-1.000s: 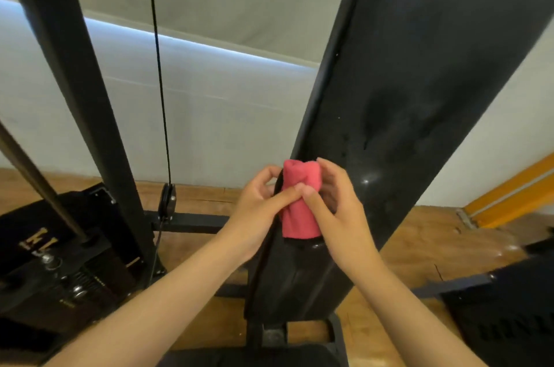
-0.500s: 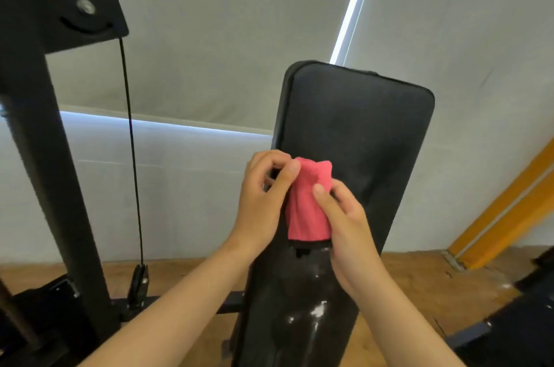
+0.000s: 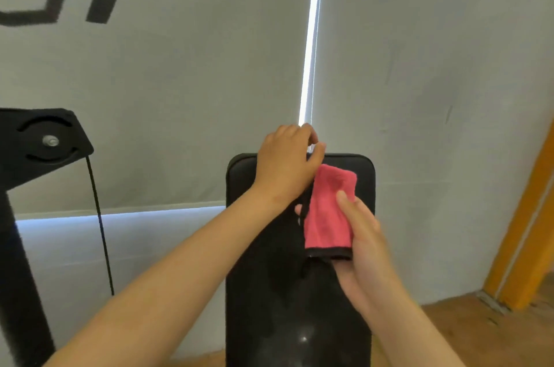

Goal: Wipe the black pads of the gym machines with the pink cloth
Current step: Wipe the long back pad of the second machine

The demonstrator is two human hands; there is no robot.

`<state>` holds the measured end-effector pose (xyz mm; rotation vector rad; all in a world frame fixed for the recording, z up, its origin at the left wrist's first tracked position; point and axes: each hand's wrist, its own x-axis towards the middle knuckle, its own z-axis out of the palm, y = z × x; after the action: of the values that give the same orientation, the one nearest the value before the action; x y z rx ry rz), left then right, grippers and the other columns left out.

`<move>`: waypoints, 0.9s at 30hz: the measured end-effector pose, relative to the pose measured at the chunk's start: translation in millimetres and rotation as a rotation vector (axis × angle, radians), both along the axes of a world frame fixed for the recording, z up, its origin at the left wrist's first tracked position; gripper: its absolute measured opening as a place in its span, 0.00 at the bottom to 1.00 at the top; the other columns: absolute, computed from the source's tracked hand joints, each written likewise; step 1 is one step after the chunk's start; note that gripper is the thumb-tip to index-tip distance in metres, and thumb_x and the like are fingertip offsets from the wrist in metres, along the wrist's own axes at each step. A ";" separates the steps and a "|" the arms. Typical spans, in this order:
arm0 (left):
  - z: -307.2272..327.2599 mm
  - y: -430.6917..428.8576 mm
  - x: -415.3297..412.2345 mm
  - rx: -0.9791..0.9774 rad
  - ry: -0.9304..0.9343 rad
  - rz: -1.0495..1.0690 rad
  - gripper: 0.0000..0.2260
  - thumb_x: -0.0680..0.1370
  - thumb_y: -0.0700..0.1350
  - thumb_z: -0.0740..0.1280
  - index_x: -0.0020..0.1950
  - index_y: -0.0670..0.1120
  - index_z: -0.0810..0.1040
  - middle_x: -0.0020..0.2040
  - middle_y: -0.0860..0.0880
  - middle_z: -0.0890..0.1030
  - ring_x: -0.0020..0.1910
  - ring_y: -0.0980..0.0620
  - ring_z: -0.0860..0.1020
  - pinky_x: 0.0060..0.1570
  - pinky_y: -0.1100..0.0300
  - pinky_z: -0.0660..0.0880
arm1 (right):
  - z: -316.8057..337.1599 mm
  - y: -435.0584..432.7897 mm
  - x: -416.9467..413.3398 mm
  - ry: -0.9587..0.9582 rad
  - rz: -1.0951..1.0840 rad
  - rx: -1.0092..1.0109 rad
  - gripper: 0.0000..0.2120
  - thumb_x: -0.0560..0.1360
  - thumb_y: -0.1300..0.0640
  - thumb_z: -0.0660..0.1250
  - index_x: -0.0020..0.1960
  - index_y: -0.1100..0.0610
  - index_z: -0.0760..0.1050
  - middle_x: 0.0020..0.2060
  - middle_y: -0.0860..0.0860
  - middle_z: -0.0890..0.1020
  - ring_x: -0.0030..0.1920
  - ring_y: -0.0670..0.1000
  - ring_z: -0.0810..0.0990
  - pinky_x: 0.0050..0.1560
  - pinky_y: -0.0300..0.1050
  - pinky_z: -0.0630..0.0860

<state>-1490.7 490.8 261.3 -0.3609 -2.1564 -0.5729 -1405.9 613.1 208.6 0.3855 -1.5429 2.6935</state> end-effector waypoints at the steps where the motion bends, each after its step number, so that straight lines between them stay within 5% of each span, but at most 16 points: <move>1: 5.1 9.9 -8.2 -0.055 -0.017 0.036 0.10 0.80 0.51 0.61 0.51 0.46 0.78 0.48 0.50 0.80 0.49 0.51 0.74 0.49 0.58 0.66 | 4.0 8.8 -2.6 -0.004 0.007 -0.043 0.16 0.75 0.52 0.65 0.60 0.57 0.75 0.51 0.58 0.84 0.50 0.60 0.84 0.51 0.54 0.81; 6: 5.7 36.5 -38.8 -0.389 -0.057 0.362 0.22 0.81 0.62 0.52 0.45 0.47 0.74 0.35 0.50 0.75 0.34 0.50 0.72 0.34 0.56 0.63 | 23.2 53.5 -27.5 -0.041 0.036 -0.280 0.18 0.73 0.54 0.65 0.61 0.59 0.74 0.49 0.61 0.84 0.48 0.64 0.84 0.47 0.53 0.82; 15: 2.8 40.9 -42.4 -0.421 -0.078 0.476 0.22 0.79 0.64 0.49 0.41 0.50 0.72 0.30 0.52 0.75 0.29 0.50 0.74 0.30 0.58 0.69 | -1.6 107.3 -89.5 -0.130 0.031 -0.447 0.16 0.79 0.58 0.62 0.66 0.59 0.70 0.55 0.61 0.81 0.49 0.63 0.84 0.48 0.53 0.82; 21: 1.5 43.2 -39.0 -0.431 -0.046 0.499 0.20 0.79 0.62 0.49 0.39 0.51 0.71 0.29 0.53 0.74 0.27 0.54 0.70 0.25 0.60 0.57 | -24.0 127.1 -123.5 -0.188 -0.029 -0.496 0.19 0.81 0.52 0.60 0.69 0.59 0.67 0.55 0.60 0.80 0.46 0.56 0.85 0.41 0.52 0.82; 24: 0.4 44.2 -39.3 -0.418 -0.032 0.502 0.21 0.79 0.62 0.49 0.40 0.51 0.73 0.30 0.53 0.75 0.27 0.55 0.70 0.25 0.60 0.58 | -25.8 136.7 -140.9 -0.223 -0.064 -0.422 0.22 0.81 0.44 0.57 0.69 0.58 0.66 0.51 0.60 0.80 0.42 0.55 0.85 0.45 0.55 0.81; 27: -1.2 46.5 -38.5 -0.412 -0.013 0.524 0.20 0.79 0.61 0.49 0.40 0.51 0.72 0.31 0.53 0.76 0.26 0.57 0.67 0.25 0.61 0.56 | -22.9 133.5 -146.2 -0.129 -0.103 -0.182 0.14 0.82 0.47 0.56 0.65 0.52 0.66 0.53 0.57 0.80 0.45 0.55 0.83 0.46 0.52 0.80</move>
<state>-1529.2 537.4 260.1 0.0019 -2.2522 0.1662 -1552.0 746.6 185.8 0.1263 -1.2886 2.7953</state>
